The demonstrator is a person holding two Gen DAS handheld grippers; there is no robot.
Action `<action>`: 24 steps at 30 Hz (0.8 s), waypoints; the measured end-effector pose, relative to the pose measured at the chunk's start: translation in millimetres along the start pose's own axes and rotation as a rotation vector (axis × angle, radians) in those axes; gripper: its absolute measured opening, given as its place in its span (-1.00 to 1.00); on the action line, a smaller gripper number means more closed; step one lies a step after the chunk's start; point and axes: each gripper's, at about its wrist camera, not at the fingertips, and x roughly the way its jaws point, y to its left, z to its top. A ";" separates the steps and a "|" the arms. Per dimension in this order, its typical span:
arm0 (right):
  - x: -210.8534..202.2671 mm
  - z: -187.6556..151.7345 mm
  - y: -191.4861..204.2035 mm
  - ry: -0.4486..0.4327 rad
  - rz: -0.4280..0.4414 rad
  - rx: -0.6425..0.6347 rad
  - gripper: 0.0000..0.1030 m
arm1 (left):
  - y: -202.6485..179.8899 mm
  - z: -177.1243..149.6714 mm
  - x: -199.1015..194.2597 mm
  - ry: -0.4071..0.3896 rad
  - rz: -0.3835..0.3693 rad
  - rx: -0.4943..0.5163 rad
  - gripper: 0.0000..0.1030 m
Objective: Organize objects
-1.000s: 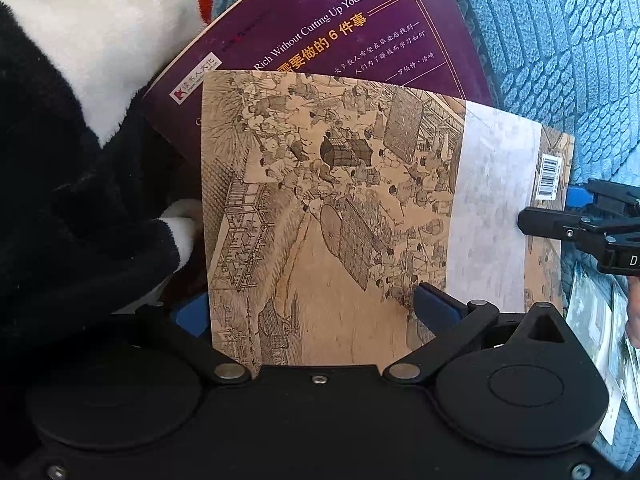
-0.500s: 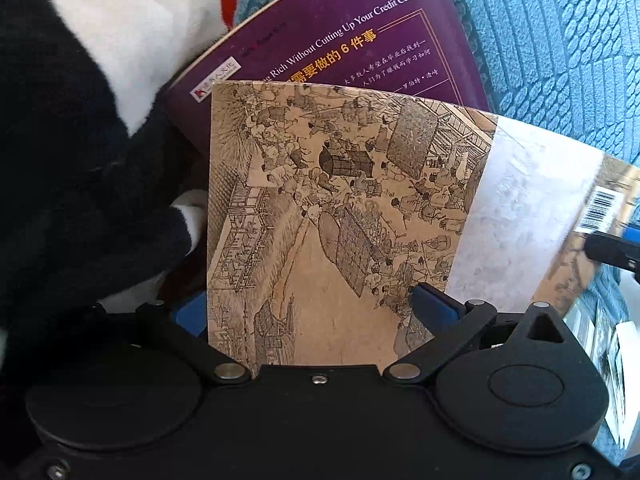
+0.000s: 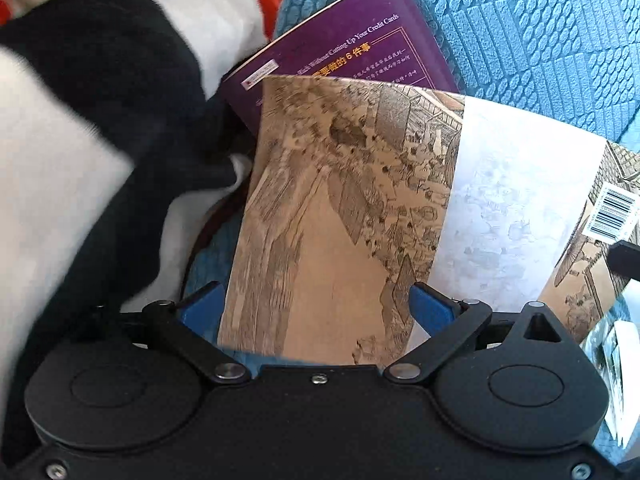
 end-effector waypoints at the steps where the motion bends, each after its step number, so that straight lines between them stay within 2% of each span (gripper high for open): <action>1: -4.3 -1.1 5.9 -0.005 0.002 -0.015 -0.78 | -3.6 -2.4 -0.4 -0.004 0.007 -0.012 0.91; 5: -18.4 -4.6 26.6 -0.018 0.012 -0.060 -0.82 | -5.0 -15.4 -12.9 -0.028 -0.027 -0.055 0.91; 7: -23.8 -6.9 37.8 -0.026 0.010 -0.086 -0.82 | -14.9 -6.4 14.5 -0.042 -0.051 -0.090 0.91; 8: -26.8 -8.1 42.3 -0.029 0.012 -0.094 -0.82 | -11.8 -8.8 11.3 -0.047 -0.068 -0.115 0.91; 11: -34.3 -12.8 54.6 -0.035 0.009 -0.120 -0.82 | -12.5 -10.1 16.6 -0.059 -0.150 -0.195 0.91; 14: -40.4 -17.0 65.7 -0.043 0.005 -0.145 -0.82 | -8.8 -15.8 3.7 -0.072 -0.225 -0.270 0.91; 17: -45.9 -19.9 76.0 -0.055 0.002 -0.163 -0.82 | -8.0 -16.8 2.0 -0.075 -0.332 -0.343 0.91; 19: -49.2 -21.1 83.2 -0.060 0.002 -0.178 -0.82 | -7.1 -15.5 -7.6 -0.079 -0.393 -0.374 0.91; 24: -57.1 -24.6 106.0 -0.076 0.002 -0.240 -0.82 | -4.5 -12.2 -29.2 -0.076 -0.482 -0.420 0.91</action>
